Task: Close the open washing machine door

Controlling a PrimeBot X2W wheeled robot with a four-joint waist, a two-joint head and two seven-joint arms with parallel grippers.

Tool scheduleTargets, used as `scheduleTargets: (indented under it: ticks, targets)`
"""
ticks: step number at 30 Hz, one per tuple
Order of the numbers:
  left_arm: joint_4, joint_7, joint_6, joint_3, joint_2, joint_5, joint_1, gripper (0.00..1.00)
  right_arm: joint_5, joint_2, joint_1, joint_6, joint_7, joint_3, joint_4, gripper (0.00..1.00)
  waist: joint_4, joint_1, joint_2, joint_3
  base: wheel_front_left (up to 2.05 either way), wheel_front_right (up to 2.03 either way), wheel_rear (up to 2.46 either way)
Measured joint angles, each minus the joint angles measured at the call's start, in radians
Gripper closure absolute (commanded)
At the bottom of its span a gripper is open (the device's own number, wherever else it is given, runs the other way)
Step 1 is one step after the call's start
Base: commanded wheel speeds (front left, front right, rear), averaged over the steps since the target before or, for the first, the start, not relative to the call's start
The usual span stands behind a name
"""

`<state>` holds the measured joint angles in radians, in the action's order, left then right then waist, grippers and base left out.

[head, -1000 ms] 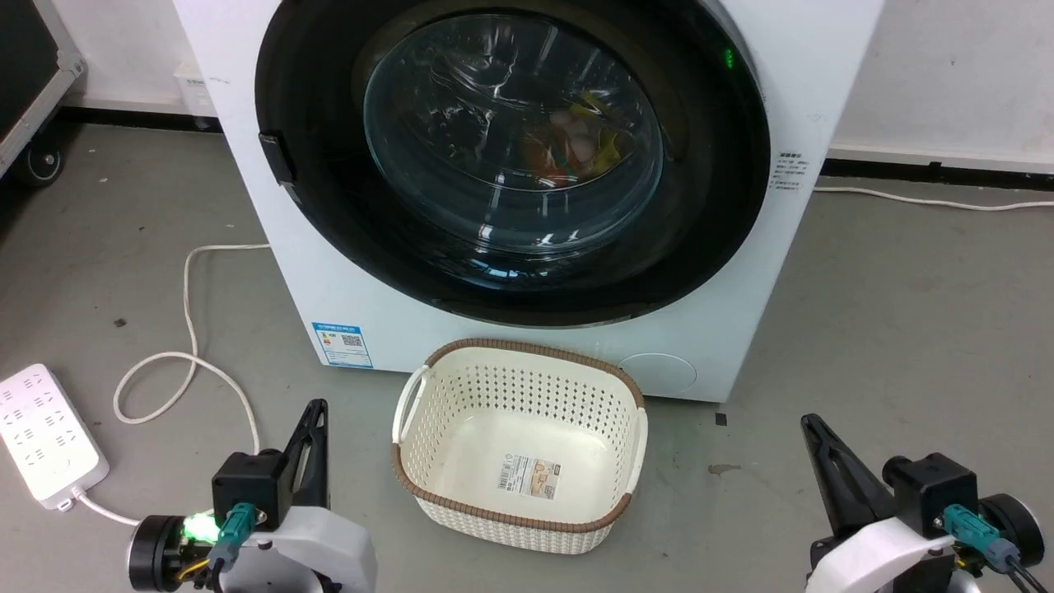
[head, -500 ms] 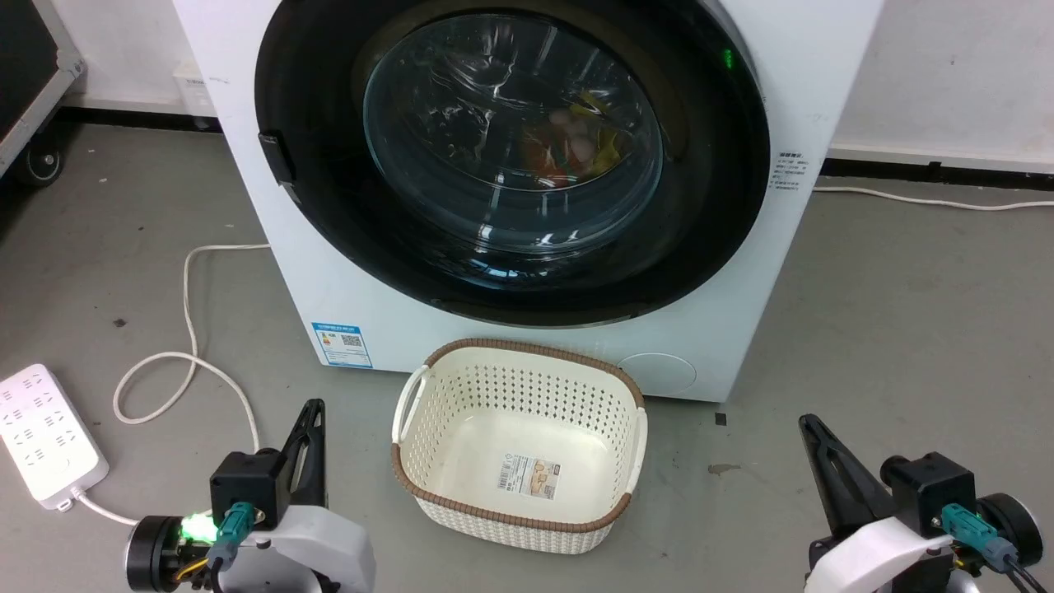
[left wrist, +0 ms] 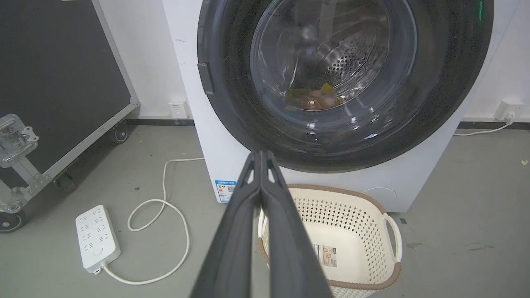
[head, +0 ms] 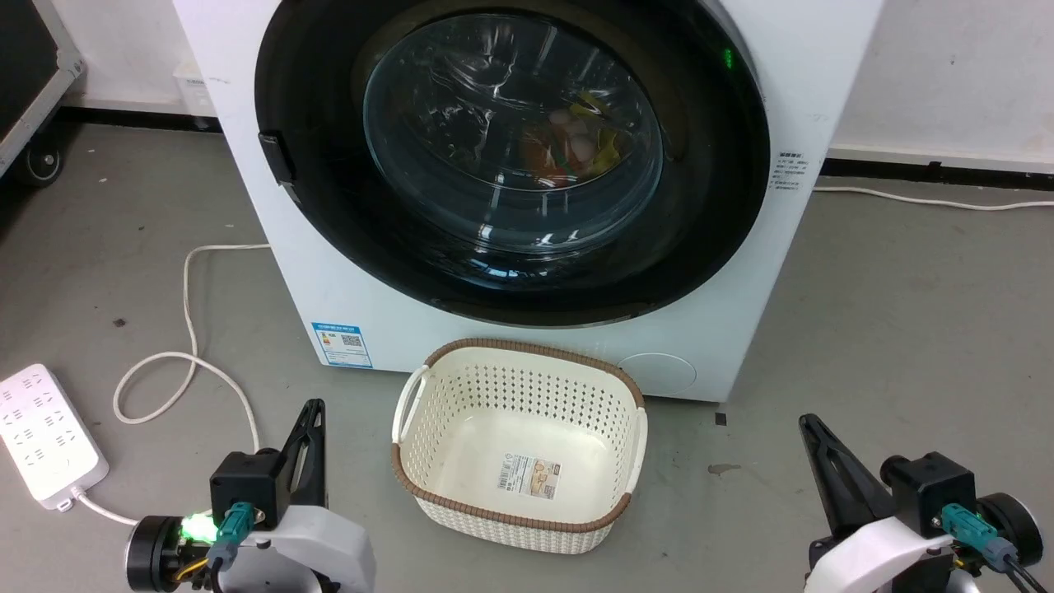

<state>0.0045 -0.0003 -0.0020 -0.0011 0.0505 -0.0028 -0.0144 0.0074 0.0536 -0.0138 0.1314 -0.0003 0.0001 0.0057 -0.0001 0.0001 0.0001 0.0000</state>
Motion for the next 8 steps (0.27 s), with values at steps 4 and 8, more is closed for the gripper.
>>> scheduleTargets:
  ticks: [4,8]
  targets:
    - [0.000,0.000,0.000,0.000,0.000,0.000,0.000,1.00,0.000,0.000,0.000,0.000,0.000,0.000,0.000,1.00,0.000,0.0000,0.0000,0.000,0.00,0.00,0.00]
    - [0.000,0.000,0.000,0.000,0.000,0.000,0.000,1.00,0.000,0.000,0.000,0.000,0.000,0.000,0.000,1.00,0.000,0.0000,0.0000,0.000,0.00,0.00,0.00]
